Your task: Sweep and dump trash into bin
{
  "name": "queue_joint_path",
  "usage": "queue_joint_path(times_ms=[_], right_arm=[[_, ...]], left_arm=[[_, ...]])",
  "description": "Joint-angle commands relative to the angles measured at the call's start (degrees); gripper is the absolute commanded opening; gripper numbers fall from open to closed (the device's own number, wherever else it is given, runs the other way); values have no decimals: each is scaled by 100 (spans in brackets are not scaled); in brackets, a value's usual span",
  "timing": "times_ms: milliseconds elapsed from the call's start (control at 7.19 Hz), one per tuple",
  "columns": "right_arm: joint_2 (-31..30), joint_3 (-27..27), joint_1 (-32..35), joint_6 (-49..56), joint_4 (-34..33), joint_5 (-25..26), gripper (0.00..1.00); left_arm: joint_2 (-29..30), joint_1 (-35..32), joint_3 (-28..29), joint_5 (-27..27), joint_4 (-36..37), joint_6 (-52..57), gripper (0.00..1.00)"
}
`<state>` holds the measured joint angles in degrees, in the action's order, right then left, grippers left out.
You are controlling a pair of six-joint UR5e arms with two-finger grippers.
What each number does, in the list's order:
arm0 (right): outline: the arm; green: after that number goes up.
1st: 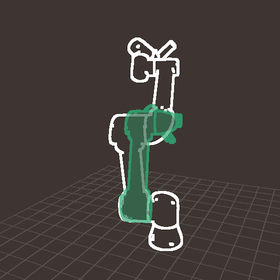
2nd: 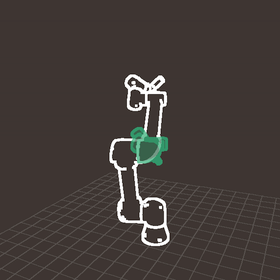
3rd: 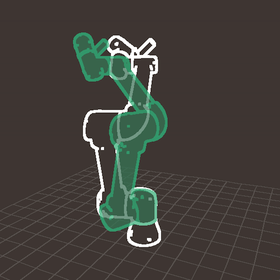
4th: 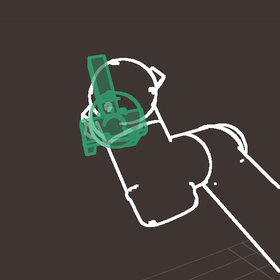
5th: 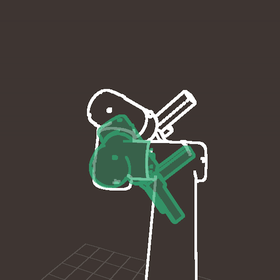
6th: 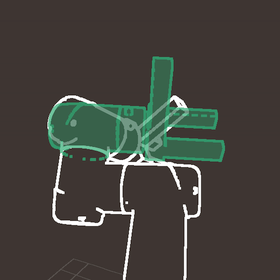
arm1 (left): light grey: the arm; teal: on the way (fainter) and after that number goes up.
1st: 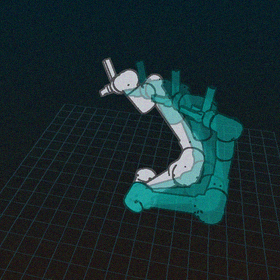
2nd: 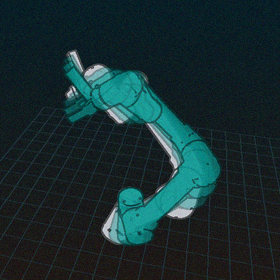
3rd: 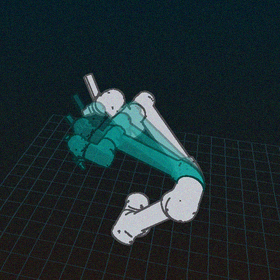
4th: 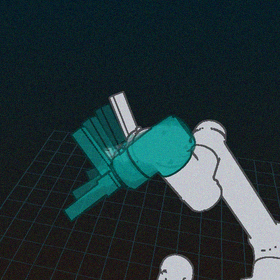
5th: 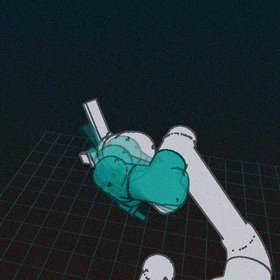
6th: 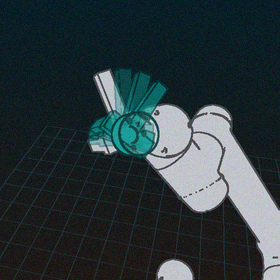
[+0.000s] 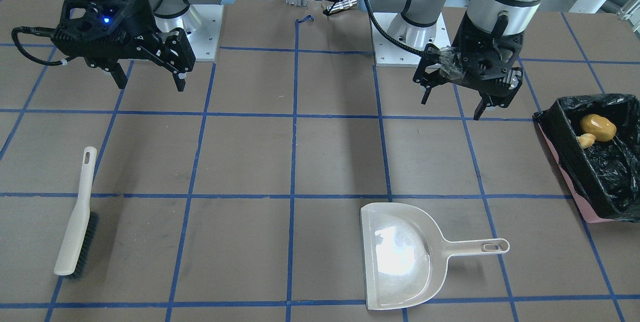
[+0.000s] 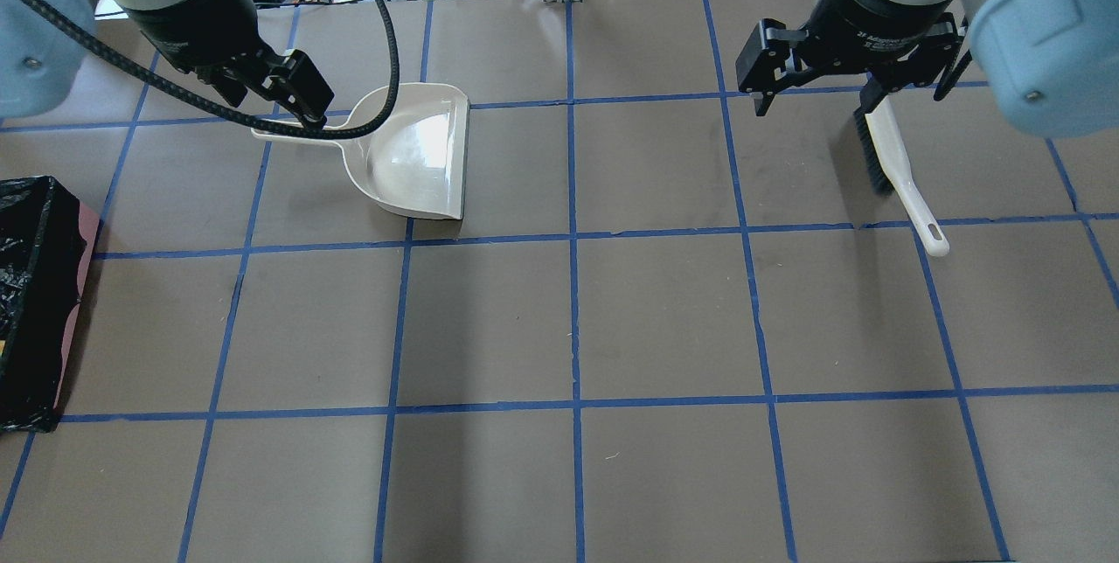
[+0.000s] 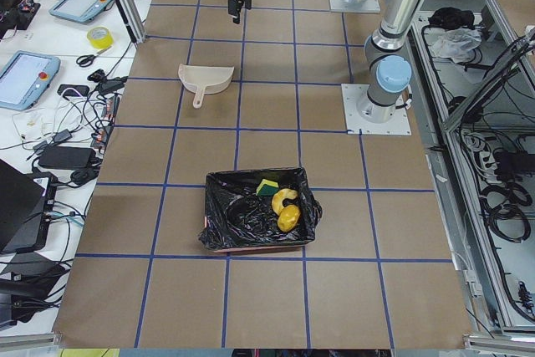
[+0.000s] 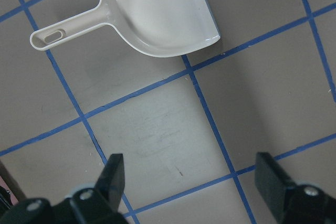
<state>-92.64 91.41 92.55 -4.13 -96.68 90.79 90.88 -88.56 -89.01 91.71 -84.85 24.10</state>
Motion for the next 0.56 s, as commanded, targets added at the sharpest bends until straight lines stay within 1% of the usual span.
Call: queue_joint_path(times_ms=[0,418], right_arm=[[0,0,0,0,0,0,100],[-9,0,0,0,9,0,100]], left_arm=[[-141,57,-205,-12,117,-2,100],[-158,58,-205,-12,135,-2,100]])
